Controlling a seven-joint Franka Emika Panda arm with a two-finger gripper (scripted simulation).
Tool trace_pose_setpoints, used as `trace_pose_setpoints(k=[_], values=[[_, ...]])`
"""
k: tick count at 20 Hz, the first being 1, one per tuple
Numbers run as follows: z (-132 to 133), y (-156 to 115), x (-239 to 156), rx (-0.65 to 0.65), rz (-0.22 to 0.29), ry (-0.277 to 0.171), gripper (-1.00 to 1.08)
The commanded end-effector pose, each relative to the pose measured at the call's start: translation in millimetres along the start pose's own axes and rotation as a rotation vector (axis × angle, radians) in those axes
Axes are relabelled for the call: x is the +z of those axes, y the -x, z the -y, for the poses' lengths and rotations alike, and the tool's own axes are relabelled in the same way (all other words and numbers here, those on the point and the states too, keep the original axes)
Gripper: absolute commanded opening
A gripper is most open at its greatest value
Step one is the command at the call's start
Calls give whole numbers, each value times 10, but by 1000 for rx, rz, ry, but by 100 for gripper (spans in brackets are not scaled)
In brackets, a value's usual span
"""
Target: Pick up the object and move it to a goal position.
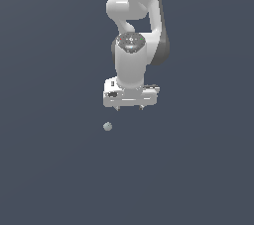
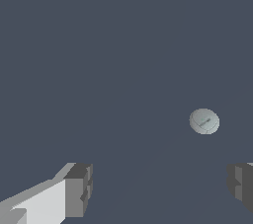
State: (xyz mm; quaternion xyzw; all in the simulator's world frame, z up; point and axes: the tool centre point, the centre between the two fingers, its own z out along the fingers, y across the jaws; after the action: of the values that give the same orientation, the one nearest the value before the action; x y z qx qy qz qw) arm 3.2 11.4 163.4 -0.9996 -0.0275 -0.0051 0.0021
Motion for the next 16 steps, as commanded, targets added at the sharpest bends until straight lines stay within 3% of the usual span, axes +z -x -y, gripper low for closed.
trace_pose_setpoints(k=[1,10,16], values=[[0,0,0,0,0,0,100],[-190,-102,-245,26,-40,26,100],[-207,-104,-210,39,-37,24,100]])
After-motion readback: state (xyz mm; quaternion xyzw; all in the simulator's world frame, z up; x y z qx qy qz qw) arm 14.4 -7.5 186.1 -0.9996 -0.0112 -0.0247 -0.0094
